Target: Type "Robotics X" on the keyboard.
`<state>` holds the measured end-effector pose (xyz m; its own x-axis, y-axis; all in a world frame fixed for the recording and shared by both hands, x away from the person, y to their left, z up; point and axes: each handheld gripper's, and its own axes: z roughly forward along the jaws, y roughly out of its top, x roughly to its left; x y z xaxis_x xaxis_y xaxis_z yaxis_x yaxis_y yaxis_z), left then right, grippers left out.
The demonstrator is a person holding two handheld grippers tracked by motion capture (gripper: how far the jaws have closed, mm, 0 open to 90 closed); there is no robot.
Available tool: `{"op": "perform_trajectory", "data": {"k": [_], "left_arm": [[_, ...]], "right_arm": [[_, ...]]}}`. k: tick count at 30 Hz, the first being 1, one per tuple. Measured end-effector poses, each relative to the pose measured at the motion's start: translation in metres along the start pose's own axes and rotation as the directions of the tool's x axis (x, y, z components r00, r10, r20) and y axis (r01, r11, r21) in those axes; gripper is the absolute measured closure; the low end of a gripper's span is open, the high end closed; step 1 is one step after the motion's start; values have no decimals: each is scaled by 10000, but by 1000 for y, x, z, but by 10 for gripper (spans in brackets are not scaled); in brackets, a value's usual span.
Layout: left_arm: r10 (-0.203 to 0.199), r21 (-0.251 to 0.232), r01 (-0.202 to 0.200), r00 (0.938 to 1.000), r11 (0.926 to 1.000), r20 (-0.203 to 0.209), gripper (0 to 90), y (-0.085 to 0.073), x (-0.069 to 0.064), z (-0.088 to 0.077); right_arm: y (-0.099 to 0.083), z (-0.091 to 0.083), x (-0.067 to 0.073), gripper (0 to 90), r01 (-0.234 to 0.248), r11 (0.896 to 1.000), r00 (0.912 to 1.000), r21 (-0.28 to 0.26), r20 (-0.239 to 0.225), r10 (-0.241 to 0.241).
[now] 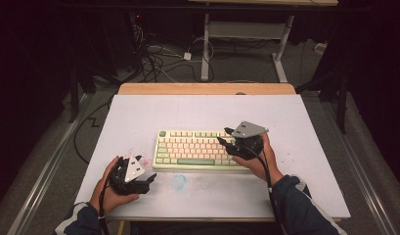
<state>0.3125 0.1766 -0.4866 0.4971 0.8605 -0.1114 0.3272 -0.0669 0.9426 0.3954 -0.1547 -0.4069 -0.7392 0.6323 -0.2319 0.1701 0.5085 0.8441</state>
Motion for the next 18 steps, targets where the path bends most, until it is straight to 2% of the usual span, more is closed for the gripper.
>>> {"op": "perform_trajectory", "data": {"k": [2, 5, 11, 14, 16, 18], "left_arm": [[-38, -7, 38, 10000, 10000, -62, 209, 0, 1, 0], [-225, -51, 225, 9997, 9997, -137, 210, 1, 1, 1], [-598, -178, 596, 9982, 9981, -97, 210, 4, 2, 0], [-580, -216, 578, 9983, 9981, -78, 210, 5, 3, 0], [-349, -175, 346, 9992, 9992, -169, 210, 5, 3, -1], [-412, -205, 411, 9991, 9989, -90, 210, 5, 3, -1]], "right_arm": [[-1, -7, 0, 513, -21, 9996, 10000, -275, 7, 21], [-2, -17, 0, 433, 85, 9988, 9996, -479, 255, -72], [-9, -38, 2, 325, 108, 9961, 9950, -877, 997, -20], [-16, -46, 3, 289, 106, 9943, 9949, -1065, 1008, 2], [-20, -50, 4, 278, 43, 9947, 9913, -1026, 1313, 92], [-25, -53, 5, 248, 0, 9948, 9890, -1019, 1474, 151]]}}
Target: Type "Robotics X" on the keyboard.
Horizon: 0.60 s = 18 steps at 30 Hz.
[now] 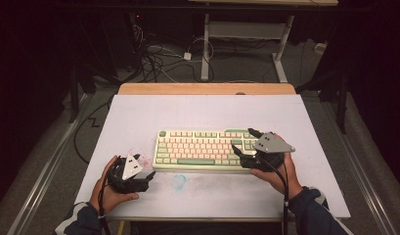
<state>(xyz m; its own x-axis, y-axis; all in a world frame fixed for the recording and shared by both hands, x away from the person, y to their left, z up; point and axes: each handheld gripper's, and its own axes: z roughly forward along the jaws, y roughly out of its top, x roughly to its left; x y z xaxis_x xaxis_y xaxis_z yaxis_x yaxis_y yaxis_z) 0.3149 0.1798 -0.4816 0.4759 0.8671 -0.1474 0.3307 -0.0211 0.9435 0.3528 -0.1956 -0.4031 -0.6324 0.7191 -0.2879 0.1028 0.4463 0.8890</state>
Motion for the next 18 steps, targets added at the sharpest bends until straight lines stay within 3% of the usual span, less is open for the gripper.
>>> {"op": "perform_trajectory", "data": {"k": [12, 18], "left_arm": [[-111, -253, 110, 9999, 9996, -39, 213, 4, 0, -2], [-110, -225, 109, 9999, 9997, -53, 294, 7, -2, -1]], "right_arm": [[-30, -28, 2, 184, -225, 9997, 9990, 129, 395, 220], [-44, -40, 6, 190, -129, 9997, 9988, 218, 474, 118]]}}
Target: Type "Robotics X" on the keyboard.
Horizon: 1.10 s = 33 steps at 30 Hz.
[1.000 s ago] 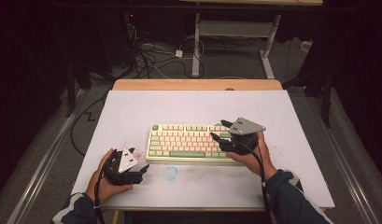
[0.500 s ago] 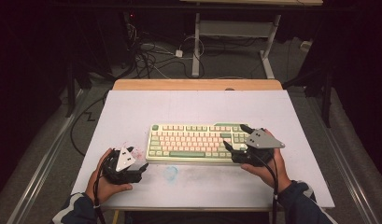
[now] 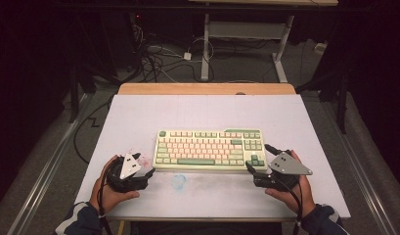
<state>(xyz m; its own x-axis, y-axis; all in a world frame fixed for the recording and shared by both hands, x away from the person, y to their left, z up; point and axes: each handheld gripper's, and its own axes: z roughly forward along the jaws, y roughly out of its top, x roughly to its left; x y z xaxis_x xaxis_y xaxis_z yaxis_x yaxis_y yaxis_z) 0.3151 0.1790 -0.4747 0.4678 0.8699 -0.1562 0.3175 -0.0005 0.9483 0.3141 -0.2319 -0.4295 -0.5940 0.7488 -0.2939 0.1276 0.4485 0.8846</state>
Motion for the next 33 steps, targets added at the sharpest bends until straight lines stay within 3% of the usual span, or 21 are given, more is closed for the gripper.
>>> {"op": "perform_trajectory", "data": {"k": [10, 13, 14, 17, 20, 26, 33], "left_arm": [[-188, 381, 176, 9993, 9991, 323, 533, 6, -2, 3], [-310, 588, 273, 9976, 9979, 624, 710, 9, -3, 5], [-388, 661, 339, 9965, 9972, 741, 710, 11, -4, 5], [-452, 916, 341, 9916, 9952, 1211, 855, 16, -10, 8], [-153, 1013, -11, 9868, 9949, 1613, 871, 21, -20, 10], [-111, 1204, -111, 9832, 9927, 1824, 871, 27, -31, 26], [-17, 1291, -283, 9740, 9912, 2267, 872, 35, -49, 52]], "right_arm": [[-21, -9, 9, 197, 119, 9989, 9999, 452, 5, -119], [-22, -9, 9, 199, 148, 9984, 9999, 543, 21, -150], [-22, -9, 9, 199, 148, 9984, 9999, 543, 21, -150], [-22, -6, 11, 200, 288, 9973, 9996, 673, -94, -282], [-22, -5, 12, 201, 352, 9965, 9993, 756, -144, -342], [-23, -2, 13, 202, 386, 9956, 9991, 850, -212, -369], [-22, -2, 14, 206, 353, 9952, 9993, 918, -172, -338]]}}
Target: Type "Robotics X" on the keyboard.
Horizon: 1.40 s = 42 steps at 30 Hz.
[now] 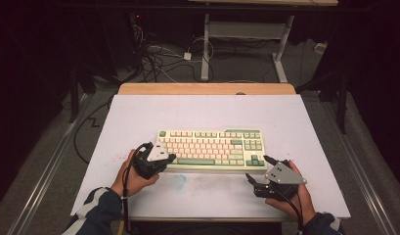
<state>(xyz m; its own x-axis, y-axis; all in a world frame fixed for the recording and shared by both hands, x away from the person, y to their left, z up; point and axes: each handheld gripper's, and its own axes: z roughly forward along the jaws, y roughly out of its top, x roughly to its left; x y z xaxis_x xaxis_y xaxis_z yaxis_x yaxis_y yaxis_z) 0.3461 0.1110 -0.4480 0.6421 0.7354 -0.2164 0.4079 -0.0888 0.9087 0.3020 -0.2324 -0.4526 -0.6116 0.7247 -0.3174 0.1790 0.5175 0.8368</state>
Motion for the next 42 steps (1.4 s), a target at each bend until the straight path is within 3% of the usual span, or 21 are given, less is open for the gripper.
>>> {"op": "perform_trajectory", "data": {"k": [10, 22, 35, 39, 42], "left_arm": [[353, 304, -369, 9980, 9989, 527, 873, 9, -18, 37], [571, 772, -605, 9973, 9952, 454, 872, 6, -24, 64], [814, 1148, -835, 9964, 9899, 230, 872, -1, -25, 73], [1130, 1058, -1141, 9935, 9878, 164, 872, -1, -26, 71], [997, 801, -1015, 9947, 9916, 265, 872, 5, -25, 65]], "right_arm": [[-1, 2, 1, 206, 128, 9998, 9999, 142, -105, -127], [-1, 2, 1, 209, 171, 9997, 9998, 153, -102, -169], [-2, 5, 5, 208, 529, 9976, 9983, 451, -270, -517], [-1, 5, 6, 208, 602, 9970, 9979, 494, -281, -588], [-1, 5, 6, 208, 613, 9966, 9979, 558, -237, -601]]}}
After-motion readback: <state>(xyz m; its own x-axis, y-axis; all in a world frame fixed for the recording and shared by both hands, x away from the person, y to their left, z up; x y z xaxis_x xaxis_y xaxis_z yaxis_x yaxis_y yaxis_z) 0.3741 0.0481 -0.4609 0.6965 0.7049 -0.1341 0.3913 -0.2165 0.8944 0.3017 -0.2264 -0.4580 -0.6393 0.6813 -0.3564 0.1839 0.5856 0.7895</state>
